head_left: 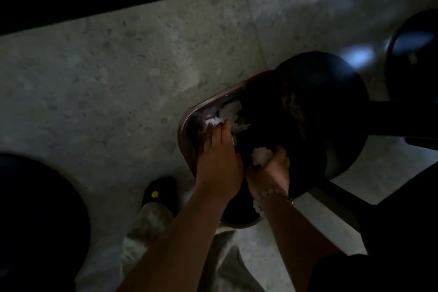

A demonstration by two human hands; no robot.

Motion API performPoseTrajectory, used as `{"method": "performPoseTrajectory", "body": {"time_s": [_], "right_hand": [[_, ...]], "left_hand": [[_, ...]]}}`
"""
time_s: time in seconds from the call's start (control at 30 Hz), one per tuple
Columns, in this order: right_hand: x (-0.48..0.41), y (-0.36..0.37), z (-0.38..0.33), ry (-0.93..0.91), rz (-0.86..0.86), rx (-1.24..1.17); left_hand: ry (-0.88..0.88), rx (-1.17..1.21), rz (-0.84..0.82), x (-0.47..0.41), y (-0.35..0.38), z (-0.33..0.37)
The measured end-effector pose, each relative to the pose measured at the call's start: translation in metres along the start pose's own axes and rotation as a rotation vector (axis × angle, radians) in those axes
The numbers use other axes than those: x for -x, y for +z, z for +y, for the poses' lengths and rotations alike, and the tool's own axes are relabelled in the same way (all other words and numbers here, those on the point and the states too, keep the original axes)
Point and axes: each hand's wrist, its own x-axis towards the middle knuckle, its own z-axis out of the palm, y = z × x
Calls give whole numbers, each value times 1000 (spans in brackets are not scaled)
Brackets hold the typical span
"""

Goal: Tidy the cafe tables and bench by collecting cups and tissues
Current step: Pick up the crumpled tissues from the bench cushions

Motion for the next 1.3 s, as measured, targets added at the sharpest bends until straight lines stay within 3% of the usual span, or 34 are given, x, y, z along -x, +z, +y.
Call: {"method": "performPoseTrajectory", "body": {"time_s": [0.3, 0.57, 0.67, 0.77, 0.83, 0.97, 1.0, 1.07, 1.1, 1.17, 1.23, 1.3], "right_hand": [[4, -3, -3, -62, 71, 123], [53, -62, -68, -52, 27, 394], [86, -104, -124, -196, 43, 411], [130, -158, -181, -492, 80, 455], [163, -202, -215, -698, 122, 499], [225, -292, -264, -956, 312, 455], [237, -313, -272, -1002, 385, 419], [259, -356, -286, -1051, 432, 337], [270, -375, -290, -1101, 473, 317], [297, -411, -296, -1120, 409, 249], [302, -435, -294, -1159, 479, 266], [307, -454, -290, -1153, 515, 223]], "left_hand": [[81, -63, -80, 7, -12, -2], [168, -291, 24, 48, -107, 31], [198, -440, 21, 61, -167, 50], [153, -554, 62, 80, -230, 78], [94, -596, -46, 105, -288, 116], [155, -746, 195, 138, -371, 166], [134, -756, 134, 151, -388, 176], [118, -812, 259, 161, -415, 206], [87, -785, 198, 173, -430, 231], [128, -779, 336, 182, -452, 262], [30, -769, 294, 197, -472, 293], [41, -803, 328, 205, -487, 321]]}}
